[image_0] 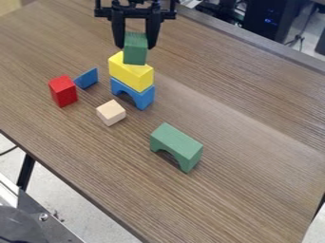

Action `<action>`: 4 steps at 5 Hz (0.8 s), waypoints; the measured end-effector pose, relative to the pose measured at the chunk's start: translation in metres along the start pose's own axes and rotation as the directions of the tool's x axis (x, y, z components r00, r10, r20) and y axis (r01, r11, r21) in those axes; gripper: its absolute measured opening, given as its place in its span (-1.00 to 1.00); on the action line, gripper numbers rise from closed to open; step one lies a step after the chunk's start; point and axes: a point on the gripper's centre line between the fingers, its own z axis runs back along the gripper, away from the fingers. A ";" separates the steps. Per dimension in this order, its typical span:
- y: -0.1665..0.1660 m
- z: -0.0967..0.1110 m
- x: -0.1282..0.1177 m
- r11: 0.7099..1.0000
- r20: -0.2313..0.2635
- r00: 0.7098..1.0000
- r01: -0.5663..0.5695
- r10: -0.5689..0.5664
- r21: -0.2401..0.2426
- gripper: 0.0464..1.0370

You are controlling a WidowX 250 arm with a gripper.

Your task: Put the block on top of the yellow block

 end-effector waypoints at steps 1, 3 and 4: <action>-0.003 -0.009 0.004 1.000 -0.044 0.999 -0.023 0.024 0.016 0.06; 0.000 -0.017 0.017 0.997 -0.073 0.995 -0.072 0.071 -0.014 0.19; 0.003 -0.019 0.019 0.997 -0.080 0.994 -0.076 0.074 -0.013 0.79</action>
